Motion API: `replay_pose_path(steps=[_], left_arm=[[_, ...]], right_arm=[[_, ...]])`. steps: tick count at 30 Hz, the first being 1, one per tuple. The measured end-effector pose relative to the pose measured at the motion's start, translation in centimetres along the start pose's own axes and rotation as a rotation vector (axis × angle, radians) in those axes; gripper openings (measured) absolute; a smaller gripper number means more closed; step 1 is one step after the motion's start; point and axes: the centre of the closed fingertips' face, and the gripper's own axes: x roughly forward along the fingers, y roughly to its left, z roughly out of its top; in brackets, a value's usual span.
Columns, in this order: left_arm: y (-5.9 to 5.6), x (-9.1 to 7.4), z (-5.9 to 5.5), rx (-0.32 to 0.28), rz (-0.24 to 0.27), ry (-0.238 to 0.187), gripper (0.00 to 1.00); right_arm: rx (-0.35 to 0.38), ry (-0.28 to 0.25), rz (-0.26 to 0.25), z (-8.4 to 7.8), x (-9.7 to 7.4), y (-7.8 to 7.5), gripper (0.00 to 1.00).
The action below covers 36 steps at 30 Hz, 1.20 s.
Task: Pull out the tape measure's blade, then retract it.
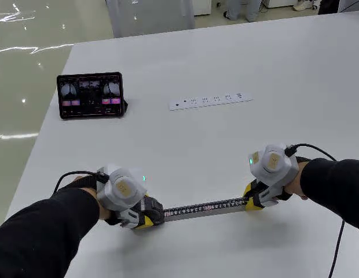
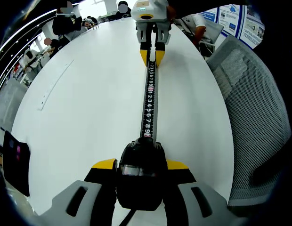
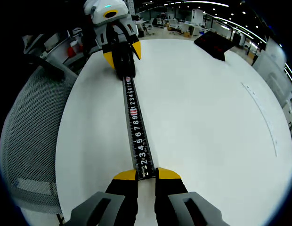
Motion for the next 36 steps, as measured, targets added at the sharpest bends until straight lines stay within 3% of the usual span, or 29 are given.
replay_pose_path(steps=[36], left_arm=[[0.0,0.0,0.0,-0.001,0.003,-0.001,0.33]], right_arm=[[0.013,0.009,-0.008,-1.5,-0.9,-0.4,0.09]])
